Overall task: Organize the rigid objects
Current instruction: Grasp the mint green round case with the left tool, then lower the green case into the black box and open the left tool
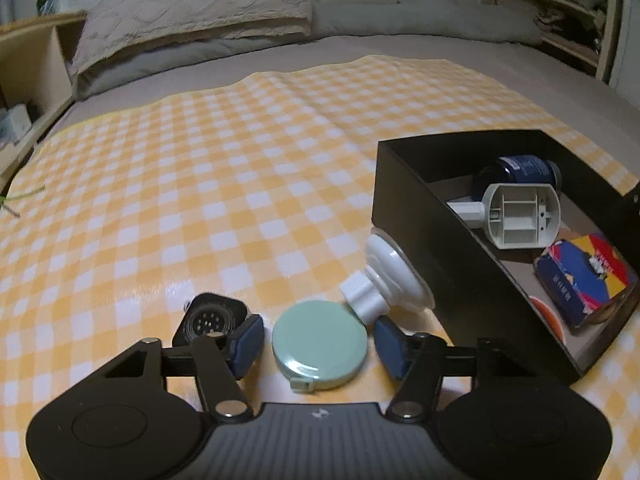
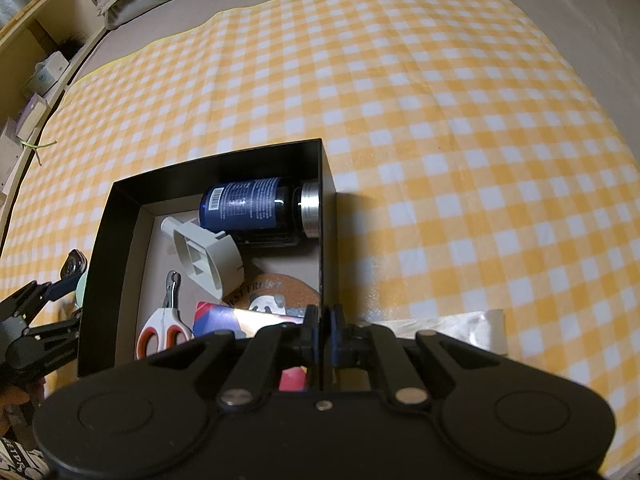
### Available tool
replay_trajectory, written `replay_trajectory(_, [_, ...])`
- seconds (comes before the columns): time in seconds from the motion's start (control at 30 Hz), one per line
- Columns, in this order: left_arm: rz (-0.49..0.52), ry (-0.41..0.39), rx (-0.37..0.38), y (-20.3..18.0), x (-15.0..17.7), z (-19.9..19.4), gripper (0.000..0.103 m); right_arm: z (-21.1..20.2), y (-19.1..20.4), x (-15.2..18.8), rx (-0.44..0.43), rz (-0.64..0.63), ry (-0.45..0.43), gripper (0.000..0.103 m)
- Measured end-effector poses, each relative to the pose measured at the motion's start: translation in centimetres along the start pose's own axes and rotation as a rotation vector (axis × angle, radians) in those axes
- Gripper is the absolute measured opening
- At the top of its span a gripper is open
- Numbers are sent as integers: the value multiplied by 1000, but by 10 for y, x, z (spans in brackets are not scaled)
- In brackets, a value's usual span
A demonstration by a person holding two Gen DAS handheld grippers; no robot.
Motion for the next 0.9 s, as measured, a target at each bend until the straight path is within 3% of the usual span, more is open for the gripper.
replay_trajectory(0.03, [2, -1, 4, 0, -1, 1, 51, 0, 0, 0, -1, 1, 1, 7])
replay_trajectory(0.37, [-90, 14, 13, 11, 3, -18, 51, 3, 0, 0, 2, 1, 7, 7])
replay_trajectory(0.67, [-88, -195, 66, -8, -38, -85, 51, 4, 1, 0, 9, -6, 5, 6])
replay_trajectory(0.9, [8, -239, 122, -49, -71, -83, 51, 3, 2, 0, 16, -11, 3, 6])
Point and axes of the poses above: each gripper's, at about its wrist camera, not at the fingertips, and z roughly the way its jaws point, y to its left, x to its underside, the point moved 3 cm from there along z, roughly the way its jaws point, and after that the axes turned 12 degrees about z, right-handed, at the moved point
